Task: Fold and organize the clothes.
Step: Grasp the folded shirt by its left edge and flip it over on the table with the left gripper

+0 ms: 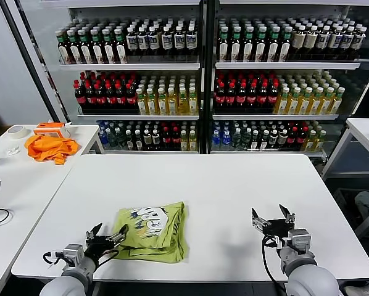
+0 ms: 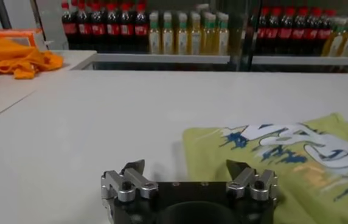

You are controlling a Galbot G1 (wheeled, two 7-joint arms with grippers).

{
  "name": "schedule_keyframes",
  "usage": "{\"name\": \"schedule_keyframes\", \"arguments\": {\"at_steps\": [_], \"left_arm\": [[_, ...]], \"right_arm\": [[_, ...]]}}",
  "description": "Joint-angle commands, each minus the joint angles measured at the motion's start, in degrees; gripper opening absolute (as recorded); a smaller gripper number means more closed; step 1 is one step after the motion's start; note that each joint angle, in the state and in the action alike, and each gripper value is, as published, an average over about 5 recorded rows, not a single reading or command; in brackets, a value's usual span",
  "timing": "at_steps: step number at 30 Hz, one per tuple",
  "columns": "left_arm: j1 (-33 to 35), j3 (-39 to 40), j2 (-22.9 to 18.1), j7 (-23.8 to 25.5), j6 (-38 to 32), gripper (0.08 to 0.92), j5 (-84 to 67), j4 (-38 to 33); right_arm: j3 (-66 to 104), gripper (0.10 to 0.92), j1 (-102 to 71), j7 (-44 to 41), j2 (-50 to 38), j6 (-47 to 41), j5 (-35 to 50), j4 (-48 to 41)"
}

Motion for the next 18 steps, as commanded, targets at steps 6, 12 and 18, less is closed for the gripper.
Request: {"name": "schedule_keyframes", "arguments": {"at_steps": [6, 12, 18], "left_arm": [[-1.1, 2.3, -0.7, -0.3, 0.0, 0.818, -2.4, 2.2], [0.1, 3.8, -0.3, -0.2, 1.3, 0.681, -3.8, 0.4], [0.4, 4.0, -0.5, 0.3, 1.2, 0.507, -3.4, 0.3]], "right_arm": [[-0.4, 0.823, -0.1, 0.0, -0.1, 0.7, -1.0, 0.6], [-0.6, 0.823, -0.3, 0.1, -0.1, 0.7, -1.1, 0.6], [-1.2, 0.823, -0.2, 0.2, 0.0, 0.6, -1.2, 0.6]]}}
